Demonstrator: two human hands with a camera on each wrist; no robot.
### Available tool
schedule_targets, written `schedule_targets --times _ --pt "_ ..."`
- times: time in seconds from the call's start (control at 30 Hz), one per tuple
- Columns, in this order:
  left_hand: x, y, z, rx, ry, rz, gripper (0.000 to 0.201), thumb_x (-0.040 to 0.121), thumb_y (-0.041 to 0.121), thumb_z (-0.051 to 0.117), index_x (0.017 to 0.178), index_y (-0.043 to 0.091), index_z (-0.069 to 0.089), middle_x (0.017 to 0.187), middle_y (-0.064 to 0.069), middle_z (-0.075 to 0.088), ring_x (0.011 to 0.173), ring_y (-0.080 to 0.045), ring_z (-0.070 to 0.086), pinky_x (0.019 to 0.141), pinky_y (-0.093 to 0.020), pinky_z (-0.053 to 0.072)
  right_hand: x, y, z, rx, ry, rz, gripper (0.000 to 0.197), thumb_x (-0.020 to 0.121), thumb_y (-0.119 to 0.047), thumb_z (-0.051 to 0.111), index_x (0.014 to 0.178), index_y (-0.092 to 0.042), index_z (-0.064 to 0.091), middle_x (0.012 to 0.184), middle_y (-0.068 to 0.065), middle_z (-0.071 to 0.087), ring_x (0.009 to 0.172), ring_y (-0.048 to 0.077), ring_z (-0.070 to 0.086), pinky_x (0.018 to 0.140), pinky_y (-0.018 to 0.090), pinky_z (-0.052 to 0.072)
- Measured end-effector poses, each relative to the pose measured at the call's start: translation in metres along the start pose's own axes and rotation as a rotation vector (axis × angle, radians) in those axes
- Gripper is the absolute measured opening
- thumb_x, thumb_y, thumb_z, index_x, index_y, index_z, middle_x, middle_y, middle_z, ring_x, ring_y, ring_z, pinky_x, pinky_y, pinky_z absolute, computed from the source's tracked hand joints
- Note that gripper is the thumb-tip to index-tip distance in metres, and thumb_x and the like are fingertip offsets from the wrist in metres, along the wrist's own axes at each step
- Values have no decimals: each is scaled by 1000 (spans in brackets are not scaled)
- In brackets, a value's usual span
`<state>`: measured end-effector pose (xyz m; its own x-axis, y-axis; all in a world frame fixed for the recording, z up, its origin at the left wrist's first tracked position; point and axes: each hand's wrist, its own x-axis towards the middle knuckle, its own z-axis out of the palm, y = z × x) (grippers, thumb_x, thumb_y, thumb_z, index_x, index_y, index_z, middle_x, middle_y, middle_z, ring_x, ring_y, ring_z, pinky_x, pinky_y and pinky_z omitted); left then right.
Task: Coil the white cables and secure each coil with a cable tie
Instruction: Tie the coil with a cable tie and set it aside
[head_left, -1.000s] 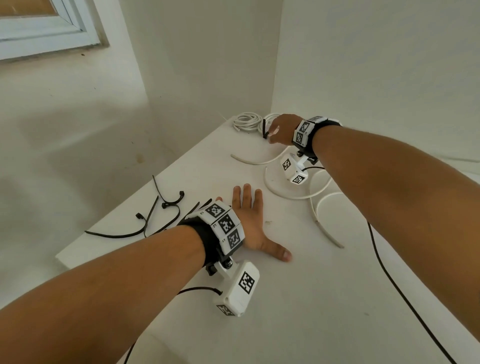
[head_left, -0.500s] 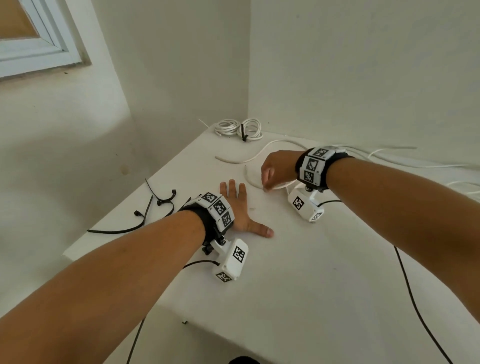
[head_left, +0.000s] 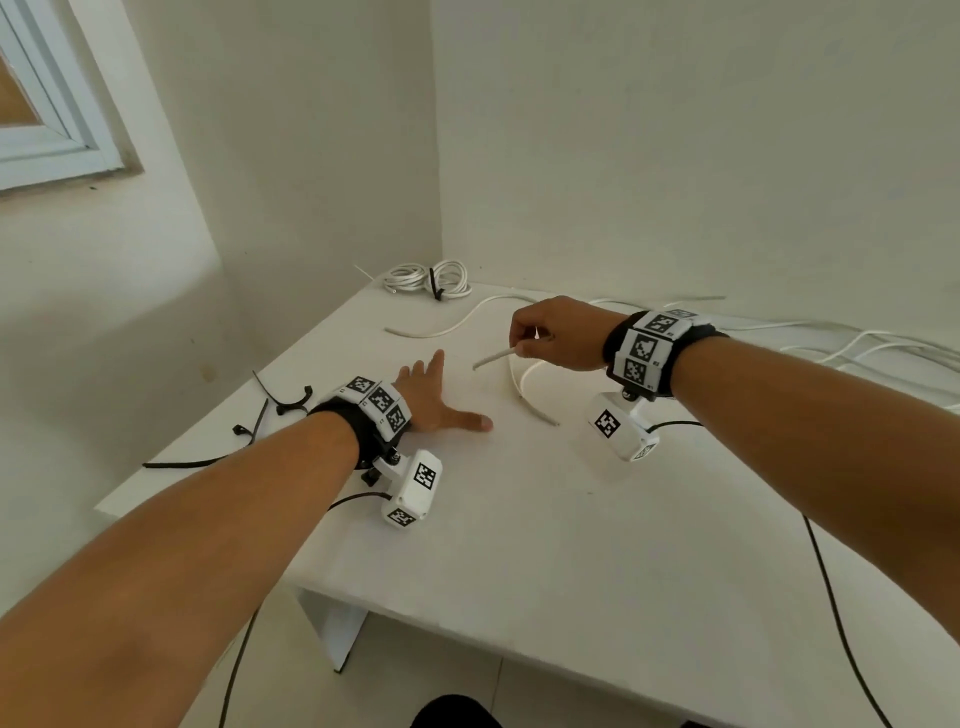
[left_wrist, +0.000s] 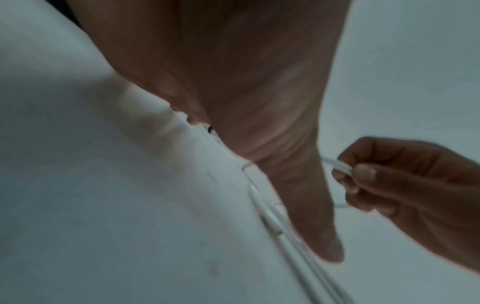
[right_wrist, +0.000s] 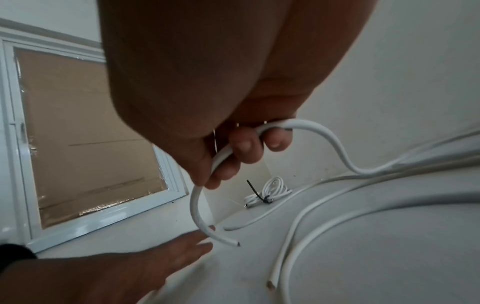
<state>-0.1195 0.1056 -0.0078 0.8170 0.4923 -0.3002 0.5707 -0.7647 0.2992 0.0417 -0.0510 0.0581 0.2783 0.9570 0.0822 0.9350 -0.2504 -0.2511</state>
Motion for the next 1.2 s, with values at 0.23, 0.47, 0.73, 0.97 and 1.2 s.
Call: schedule_targets --times 0.23,0.47,0.73,0.97,1.2 --pt "-26 67 -16 -358 178 411 24 98 47 53 92 28 66 89 10 65 84 -13 58 73 -26 41 -50 6 -17 70 74 -2 9 97 -28 59 98 -22 66 79 -18 56 70 -1 50 63 11 34" --pt "-44 126 4 -805 44 510 38 106 29 40 77 11 56 53 7 36 48 -11 31 48 -24 29 -105 26 -38 248 183 63 11 93 -31 67 90 -21 70 75 -9 64 64 -1 53 68 20 46" --pt "-73 184 25 -1235 -393 547 45 106 35 33 63 22 35 51 9 18 48 -10 9 45 -23 10 -165 49 -76 398 322 127 31 71 -36 87 76 -12 69 72 12 66 63 13 50 65 31 42" --pt "-99 221 32 -1283 -594 645 47 93 44 41 51 24 33 53 6 10 48 -12 5 44 -24 9 -201 68 -93 418 410 151 43 64 -42 87 73 -6 66 65 6 58 59 14 44 60 27 37" --pt "-108 232 36 -1440 -557 800 50 102 40 32 54 25 38 52 7 13 46 -11 7 42 -22 12 -221 92 -95 458 534 197 37 78 -41 79 84 -6 70 76 15 64 67 17 58 67 25 52"
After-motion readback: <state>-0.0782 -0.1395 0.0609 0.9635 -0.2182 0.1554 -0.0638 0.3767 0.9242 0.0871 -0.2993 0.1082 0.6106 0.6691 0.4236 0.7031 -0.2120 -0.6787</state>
